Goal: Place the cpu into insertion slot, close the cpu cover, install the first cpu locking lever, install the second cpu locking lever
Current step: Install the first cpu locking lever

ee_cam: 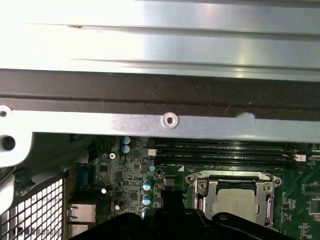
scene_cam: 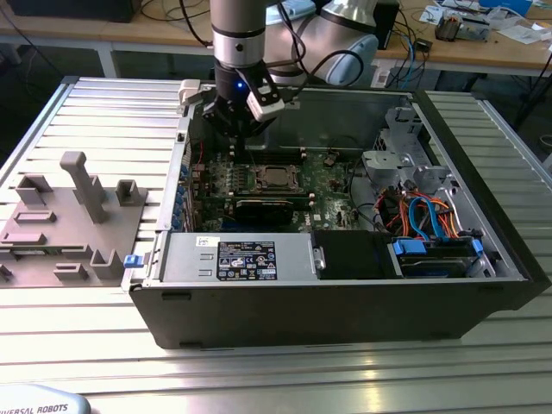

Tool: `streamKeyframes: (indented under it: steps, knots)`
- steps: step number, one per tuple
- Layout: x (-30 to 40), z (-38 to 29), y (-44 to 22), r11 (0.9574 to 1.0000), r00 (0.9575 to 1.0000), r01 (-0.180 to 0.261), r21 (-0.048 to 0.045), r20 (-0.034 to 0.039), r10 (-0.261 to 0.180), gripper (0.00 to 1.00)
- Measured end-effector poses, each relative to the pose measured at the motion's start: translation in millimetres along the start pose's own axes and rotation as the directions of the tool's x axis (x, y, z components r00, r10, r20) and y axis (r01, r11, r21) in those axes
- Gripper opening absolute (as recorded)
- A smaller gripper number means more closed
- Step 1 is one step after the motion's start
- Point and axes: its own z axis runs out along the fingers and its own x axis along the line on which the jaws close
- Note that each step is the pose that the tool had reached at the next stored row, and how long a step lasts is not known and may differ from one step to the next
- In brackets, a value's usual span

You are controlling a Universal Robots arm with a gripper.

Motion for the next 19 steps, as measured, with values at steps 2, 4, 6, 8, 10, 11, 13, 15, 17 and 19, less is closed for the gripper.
streamKeyframes:
  steps: [2,4,6,8,10,11,13,15,17,19]
  knots:
    - [1.2,-0.9,0.9,1.0,1.0,0.001,-0.0014,0.0004,-0.001,0.11]
    - [3.8,-2.4,1.0,1.0,1.0,-0.002,-0.0082,0.0038,0.002,0.11]
    - [5.2,-2.7,1.1,0.9999,1.0,-0.003,-0.0097,0.0046,0.003,0.11]
    - [6.5,-3.3,1.1,0.9999,1.0,-0.003,-0.0108,0.0057,0.003,0.11]
    - [8.3,-4.2,1.2,0.9999,1.0,-0.003,-0.0124,0.0074,0.003,0.11]
    - [8.6,-4.7,1.2,0.9999,1.0,-0.003,-0.0129,0.0082,0.003,0.11]
    - [8.5,-4.8,2.2,0.9999,1.0,-0.003,-0.0163,0.0082,0.003,0.11]
    - [7.4,-4.8,3.0,0.9998,1.0,-0.003,-0.0196,0.0083,0.003,0.11]
    - [5.1,-4.8,3.1,0.9997,1.0,-0.003,-0.023,0.0085,0.004,0.11]
    - [2.7,-4.7,3.0,0.9997,1.0,-0.003,-0.0258,0.0085,0.004,0.11]
